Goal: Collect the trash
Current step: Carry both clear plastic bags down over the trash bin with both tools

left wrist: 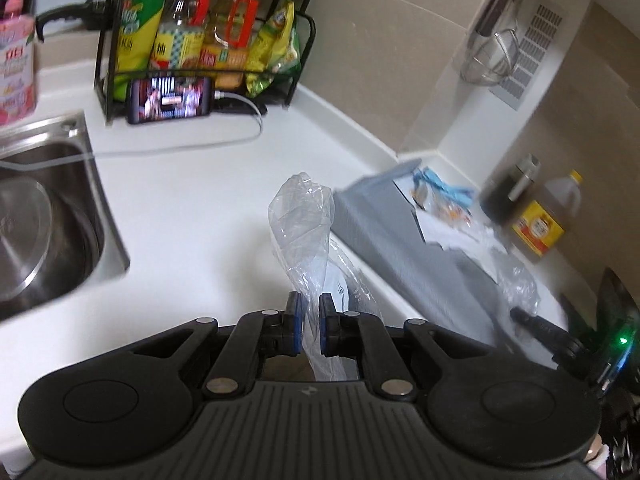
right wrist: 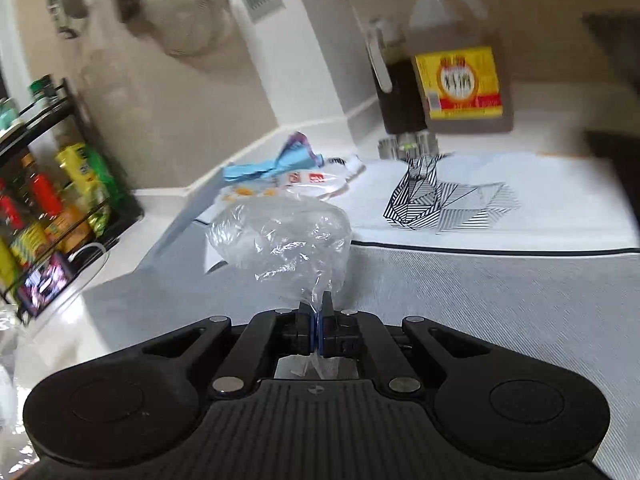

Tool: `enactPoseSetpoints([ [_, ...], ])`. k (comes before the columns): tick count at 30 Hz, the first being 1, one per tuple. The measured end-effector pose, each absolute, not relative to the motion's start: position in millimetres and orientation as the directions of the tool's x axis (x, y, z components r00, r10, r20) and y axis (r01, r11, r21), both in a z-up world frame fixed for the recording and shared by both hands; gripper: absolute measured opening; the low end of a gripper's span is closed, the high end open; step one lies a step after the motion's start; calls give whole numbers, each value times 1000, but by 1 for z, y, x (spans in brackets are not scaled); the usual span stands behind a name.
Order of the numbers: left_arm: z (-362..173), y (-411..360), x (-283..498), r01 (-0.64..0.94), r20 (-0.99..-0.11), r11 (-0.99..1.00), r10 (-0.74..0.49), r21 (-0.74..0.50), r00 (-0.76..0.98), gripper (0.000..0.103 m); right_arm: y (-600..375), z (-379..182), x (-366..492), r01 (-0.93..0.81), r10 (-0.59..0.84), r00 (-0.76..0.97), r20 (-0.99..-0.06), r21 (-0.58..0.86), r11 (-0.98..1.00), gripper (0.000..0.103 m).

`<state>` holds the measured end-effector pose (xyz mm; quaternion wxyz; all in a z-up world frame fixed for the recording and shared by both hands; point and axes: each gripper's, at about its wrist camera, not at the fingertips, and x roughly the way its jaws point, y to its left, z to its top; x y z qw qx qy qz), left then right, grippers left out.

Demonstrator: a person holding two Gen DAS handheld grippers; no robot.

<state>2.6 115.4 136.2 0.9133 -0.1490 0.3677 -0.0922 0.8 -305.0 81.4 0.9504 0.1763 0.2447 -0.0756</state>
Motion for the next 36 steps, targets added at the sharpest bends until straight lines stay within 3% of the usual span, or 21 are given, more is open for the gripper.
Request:
enactPoseSetpoints([
  [7, 116, 120, -42, 122, -630, 928, -330, -351, 703, 9, -251, 105, -87, 101, -4, 892, -452, 191, 976, 2],
  [13, 96, 117, -72, 166, -651, 938, -332, -304, 683, 9, -209, 96, -131, -6, 105, 848, -519, 190, 982, 2],
  [26, 43, 109, -110, 210, -734, 955, -296, -211, 611, 9, -134, 38, -149, -96, 193, 704, -684, 178, 979, 2],
  [36, 38, 103, -113, 233, -746, 951, -304, -202, 592, 9, -127, 32, -150, -121, 195, 685, -702, 155, 981, 2],
])
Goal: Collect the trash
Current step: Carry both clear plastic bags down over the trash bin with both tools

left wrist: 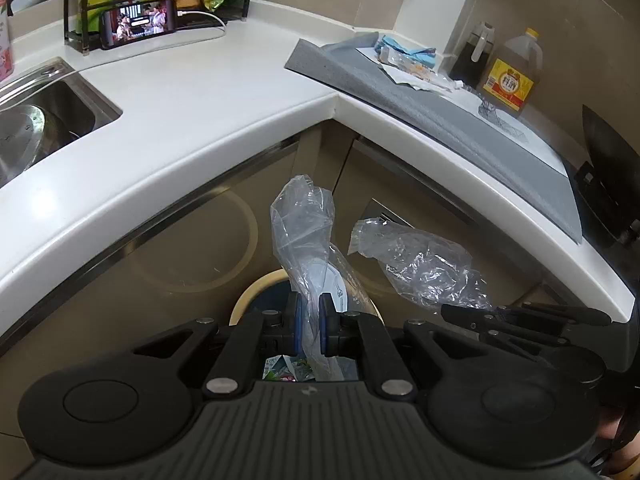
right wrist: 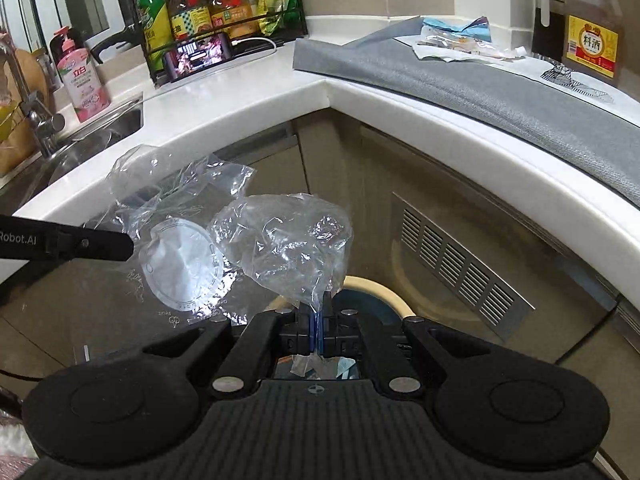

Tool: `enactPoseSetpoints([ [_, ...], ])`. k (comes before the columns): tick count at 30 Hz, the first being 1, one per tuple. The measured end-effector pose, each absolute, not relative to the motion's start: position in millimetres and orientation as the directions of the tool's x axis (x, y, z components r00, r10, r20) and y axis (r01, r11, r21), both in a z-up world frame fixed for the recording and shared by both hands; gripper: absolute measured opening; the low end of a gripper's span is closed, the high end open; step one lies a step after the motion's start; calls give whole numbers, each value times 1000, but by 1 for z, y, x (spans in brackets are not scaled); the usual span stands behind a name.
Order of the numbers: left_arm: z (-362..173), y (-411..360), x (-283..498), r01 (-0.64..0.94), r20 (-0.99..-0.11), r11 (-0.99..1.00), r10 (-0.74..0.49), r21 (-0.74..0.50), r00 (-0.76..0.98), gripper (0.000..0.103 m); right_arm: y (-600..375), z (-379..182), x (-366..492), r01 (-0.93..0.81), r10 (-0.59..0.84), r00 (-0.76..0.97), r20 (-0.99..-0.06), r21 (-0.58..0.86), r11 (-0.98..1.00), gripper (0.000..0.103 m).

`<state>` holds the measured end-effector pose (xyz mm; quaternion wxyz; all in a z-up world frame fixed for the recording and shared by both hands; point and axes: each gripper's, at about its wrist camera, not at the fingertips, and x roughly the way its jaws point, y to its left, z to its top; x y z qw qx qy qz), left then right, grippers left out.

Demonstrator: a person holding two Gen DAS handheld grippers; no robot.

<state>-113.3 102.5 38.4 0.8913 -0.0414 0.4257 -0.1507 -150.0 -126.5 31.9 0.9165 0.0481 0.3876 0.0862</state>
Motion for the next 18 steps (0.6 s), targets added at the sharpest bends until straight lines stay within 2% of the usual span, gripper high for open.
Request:
enactPoseSetpoints([
  [18, 30, 92, -107, 271, -771, 946, -306, -179, 559, 9, -125, 24, -142, -126, 208, 649, -732, 167, 978, 2],
])
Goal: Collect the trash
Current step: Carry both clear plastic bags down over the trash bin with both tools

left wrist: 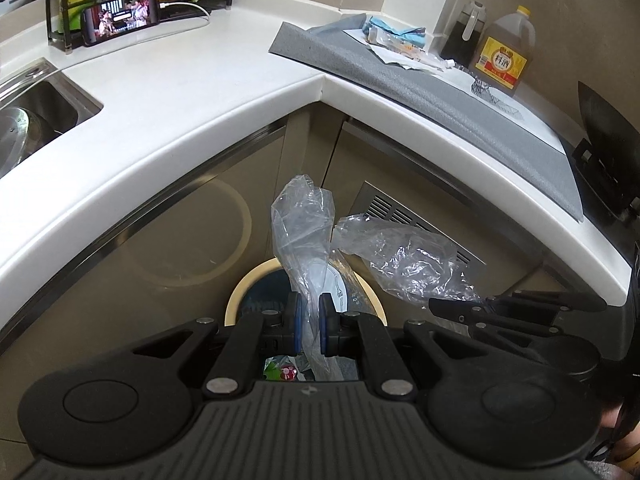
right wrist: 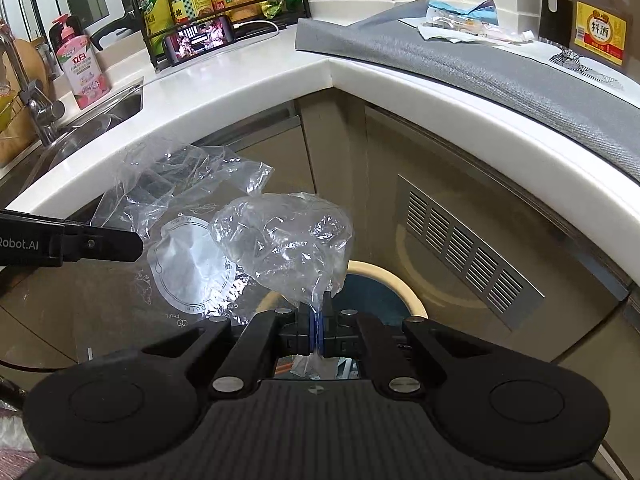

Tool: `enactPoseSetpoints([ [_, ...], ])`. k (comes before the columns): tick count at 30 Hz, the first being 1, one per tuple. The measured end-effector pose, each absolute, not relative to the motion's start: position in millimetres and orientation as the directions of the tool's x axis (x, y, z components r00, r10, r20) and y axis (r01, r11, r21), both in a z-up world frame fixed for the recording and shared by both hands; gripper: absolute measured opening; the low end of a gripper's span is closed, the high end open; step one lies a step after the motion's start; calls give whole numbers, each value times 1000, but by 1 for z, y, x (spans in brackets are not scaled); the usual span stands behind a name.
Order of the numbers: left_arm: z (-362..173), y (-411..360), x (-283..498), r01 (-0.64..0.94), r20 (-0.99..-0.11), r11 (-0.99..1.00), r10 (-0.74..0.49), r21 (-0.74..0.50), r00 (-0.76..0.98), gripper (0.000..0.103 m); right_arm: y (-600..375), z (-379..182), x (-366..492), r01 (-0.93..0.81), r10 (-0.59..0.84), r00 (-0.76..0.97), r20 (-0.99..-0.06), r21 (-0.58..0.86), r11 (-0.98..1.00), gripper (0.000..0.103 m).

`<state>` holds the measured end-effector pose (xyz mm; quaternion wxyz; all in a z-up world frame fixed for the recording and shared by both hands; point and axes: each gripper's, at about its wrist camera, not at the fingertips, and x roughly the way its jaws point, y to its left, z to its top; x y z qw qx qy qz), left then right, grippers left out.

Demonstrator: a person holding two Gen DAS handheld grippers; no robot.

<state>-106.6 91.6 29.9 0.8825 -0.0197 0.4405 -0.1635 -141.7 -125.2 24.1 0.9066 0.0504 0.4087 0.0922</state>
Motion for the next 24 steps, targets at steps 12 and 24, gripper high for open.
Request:
enactPoseSetpoints([
  [12, 28, 90, -106, 279, -778, 944, -307, -176, 549, 9, -124, 24, -137, -130, 214, 638, -740, 170, 977, 2],
  [24, 26, 90, -105, 278, -784, 944, -305, -176, 541, 9, -123, 22, -134, -133, 218, 630, -745, 173, 976, 2],
])
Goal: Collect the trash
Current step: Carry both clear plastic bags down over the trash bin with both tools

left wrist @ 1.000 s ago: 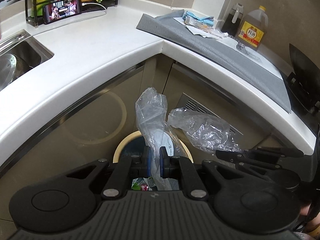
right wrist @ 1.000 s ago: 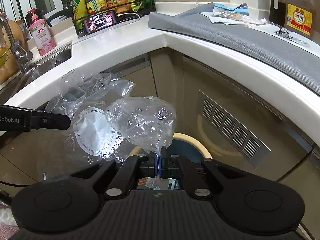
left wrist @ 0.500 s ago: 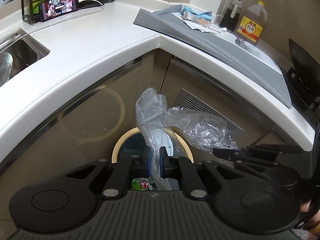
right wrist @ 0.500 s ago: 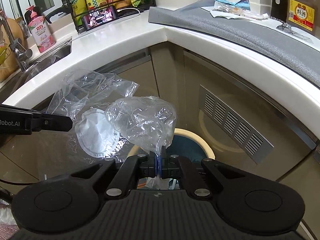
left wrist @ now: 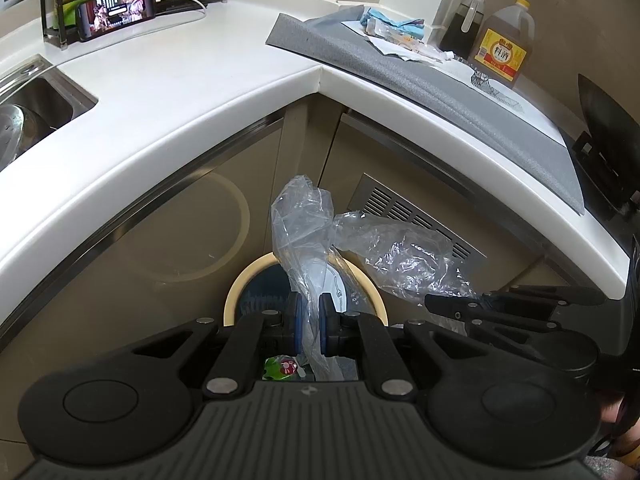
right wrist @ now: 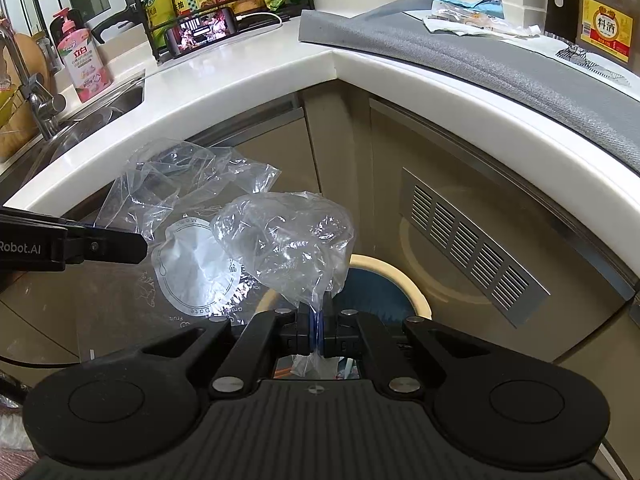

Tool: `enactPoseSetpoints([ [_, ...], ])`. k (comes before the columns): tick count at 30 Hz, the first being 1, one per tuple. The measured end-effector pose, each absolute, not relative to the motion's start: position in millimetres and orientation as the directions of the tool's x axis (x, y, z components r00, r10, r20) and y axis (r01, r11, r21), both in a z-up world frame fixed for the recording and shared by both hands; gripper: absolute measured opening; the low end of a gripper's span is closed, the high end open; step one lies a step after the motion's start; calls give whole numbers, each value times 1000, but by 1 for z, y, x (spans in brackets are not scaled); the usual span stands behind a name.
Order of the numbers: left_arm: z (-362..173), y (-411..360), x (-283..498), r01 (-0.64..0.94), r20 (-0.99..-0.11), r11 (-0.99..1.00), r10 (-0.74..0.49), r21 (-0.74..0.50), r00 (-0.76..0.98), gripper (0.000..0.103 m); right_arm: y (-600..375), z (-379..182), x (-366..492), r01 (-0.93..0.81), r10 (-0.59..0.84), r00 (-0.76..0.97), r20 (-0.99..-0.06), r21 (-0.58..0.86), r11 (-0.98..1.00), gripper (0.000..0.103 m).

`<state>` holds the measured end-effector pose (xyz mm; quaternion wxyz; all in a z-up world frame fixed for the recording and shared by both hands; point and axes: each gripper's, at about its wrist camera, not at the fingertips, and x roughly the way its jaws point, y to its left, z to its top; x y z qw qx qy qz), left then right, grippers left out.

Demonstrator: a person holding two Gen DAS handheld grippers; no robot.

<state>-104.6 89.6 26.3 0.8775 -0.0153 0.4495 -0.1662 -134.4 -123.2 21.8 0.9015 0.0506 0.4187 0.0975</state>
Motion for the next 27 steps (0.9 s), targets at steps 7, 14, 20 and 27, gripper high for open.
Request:
enactPoseSetpoints([
  [7, 24, 90, -102, 279, -791, 943, -307, -180, 530, 9, -124, 20, -132, -132, 222, 621, -752, 178, 975, 2],
  [14, 21, 92, -96, 262, -799, 947, -301, -187, 520, 9, -125, 19, -129, -123, 220, 613, -758, 184, 975, 2],
  [20, 17, 90, -92, 255, -809, 949, -295, -186, 508, 9, -125, 16, -126, -120, 223, 604, -766, 189, 975, 2],
  [27, 9, 89, -83, 247, -826, 953, -281, -178, 489, 9, -126, 10, -118, -108, 222, 586, -779, 197, 974, 2],
])
